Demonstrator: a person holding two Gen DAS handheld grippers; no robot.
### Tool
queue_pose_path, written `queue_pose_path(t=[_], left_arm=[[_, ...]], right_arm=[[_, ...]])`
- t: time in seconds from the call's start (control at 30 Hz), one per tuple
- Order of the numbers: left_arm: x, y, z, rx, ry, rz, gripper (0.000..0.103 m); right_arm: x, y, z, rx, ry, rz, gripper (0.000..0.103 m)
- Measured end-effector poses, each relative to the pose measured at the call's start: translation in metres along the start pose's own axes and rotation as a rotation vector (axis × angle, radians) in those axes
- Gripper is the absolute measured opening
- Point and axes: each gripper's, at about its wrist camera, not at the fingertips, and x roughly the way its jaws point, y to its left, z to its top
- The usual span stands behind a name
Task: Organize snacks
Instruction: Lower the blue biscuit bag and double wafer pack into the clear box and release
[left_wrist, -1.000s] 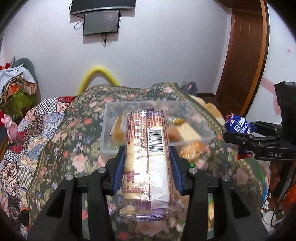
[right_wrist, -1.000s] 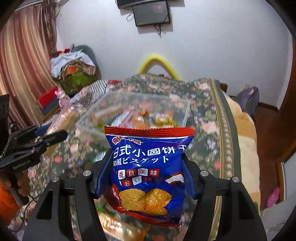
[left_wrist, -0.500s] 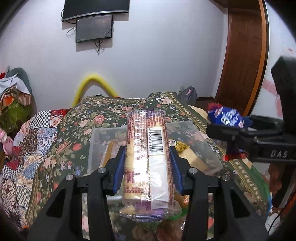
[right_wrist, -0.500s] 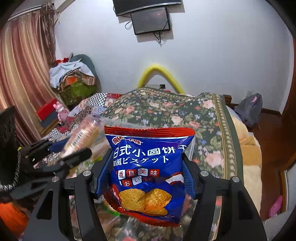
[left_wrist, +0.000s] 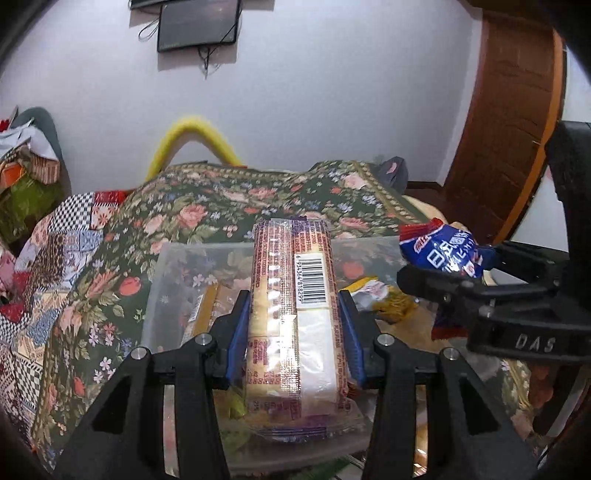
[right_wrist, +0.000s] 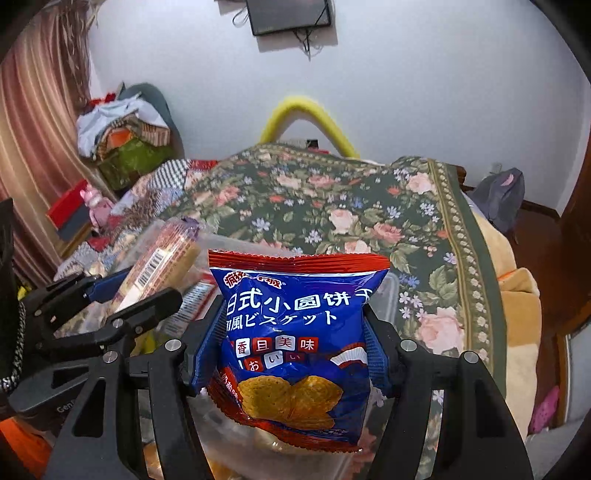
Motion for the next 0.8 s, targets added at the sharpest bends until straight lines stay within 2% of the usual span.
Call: queue_pose_path(t=[0.2, 0.37, 0.57, 0.8], left_arm=[[0.017, 0.008, -0.006, -0.027, 0.039, 0.026, 0.045], [0.013, 0.008, -0.009, -0.032, 0.037, 0.041, 0.045], [-0.014, 0.007, -0.003, -0.025, 0.013, 0.021, 0.046], [-0.057, 0.002, -0.009, -0.001, 0.001, -0.003, 0.047]], right_arm=[[0.011, 0.007, -0.001, -0.044, 0.02, -0.018, 0.066], [0.015, 0.011, -0.001, -0.042, 0.035, -0.033, 0.067], [-0.006, 0.011, -0.003, -0.028, 0.0, -0.019, 0.071], [-0.052, 0.014, -0.012, -0.04, -0.048, -0.003, 0.076]])
